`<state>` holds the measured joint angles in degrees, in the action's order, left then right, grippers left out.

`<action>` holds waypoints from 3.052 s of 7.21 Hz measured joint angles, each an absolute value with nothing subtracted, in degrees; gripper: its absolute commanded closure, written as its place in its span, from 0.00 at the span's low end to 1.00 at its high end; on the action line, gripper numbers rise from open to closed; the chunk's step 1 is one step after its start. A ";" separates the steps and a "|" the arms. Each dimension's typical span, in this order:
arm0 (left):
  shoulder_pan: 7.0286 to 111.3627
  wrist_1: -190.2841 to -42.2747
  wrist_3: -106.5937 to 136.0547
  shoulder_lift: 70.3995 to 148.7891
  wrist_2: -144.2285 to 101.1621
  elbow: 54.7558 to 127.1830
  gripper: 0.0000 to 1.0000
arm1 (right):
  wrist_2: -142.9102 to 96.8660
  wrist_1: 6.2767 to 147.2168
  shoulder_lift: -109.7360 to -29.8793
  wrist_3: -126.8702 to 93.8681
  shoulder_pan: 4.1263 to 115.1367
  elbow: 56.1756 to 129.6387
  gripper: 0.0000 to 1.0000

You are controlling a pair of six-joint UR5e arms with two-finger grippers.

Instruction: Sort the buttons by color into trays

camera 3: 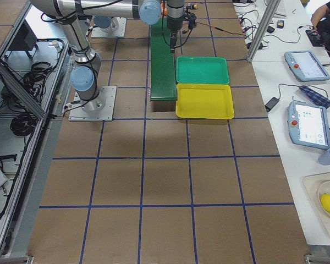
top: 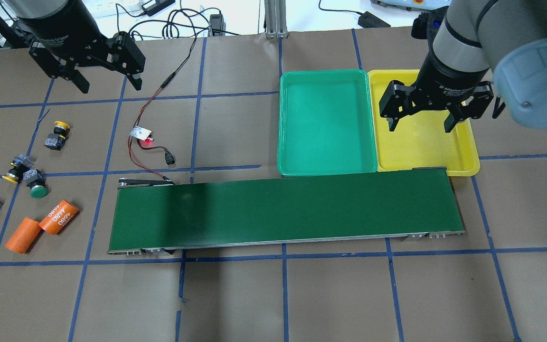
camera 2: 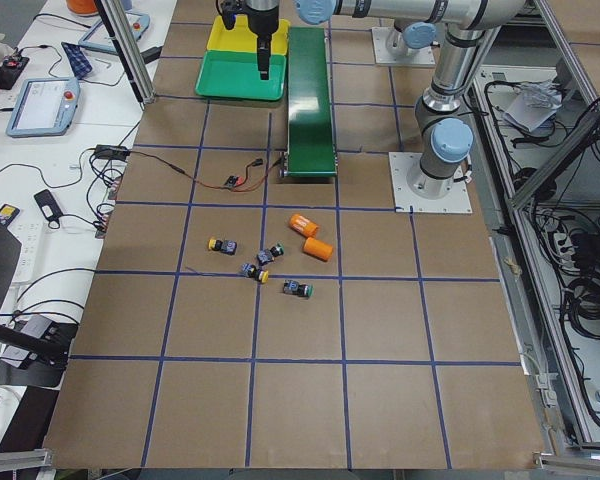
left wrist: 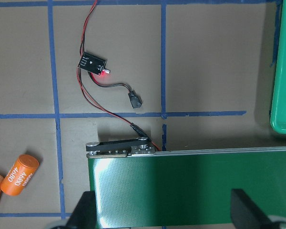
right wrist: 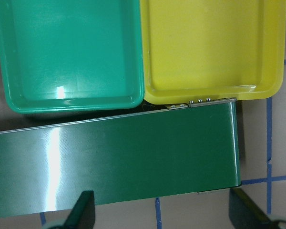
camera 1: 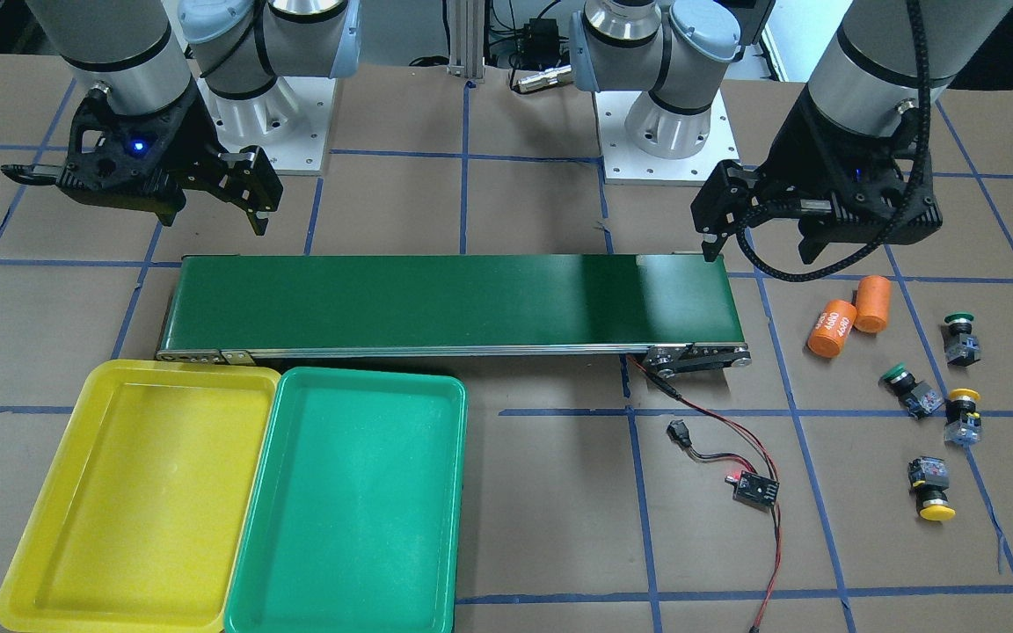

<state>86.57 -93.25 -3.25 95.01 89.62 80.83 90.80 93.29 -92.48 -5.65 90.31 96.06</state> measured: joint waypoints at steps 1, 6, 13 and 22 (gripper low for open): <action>86.57 -93.25 -3.25 95.01 89.64 80.84 0.00 | 90.74 93.32 -92.49 -5.69 90.34 96.06 0.00; 86.51 -93.30 -3.36 94.08 89.68 82.12 0.00 | 90.64 93.34 -92.48 -5.58 90.37 96.06 0.00; 71.19 -88.50 -29.80 94.14 90.00 94.82 0.00 | 90.52 93.29 -92.61 -5.61 90.51 96.07 0.00; 51.99 -48.12 -72.95 102.08 90.53 124.51 0.53 | 90.73 93.22 -92.46 -5.62 90.75 96.12 0.00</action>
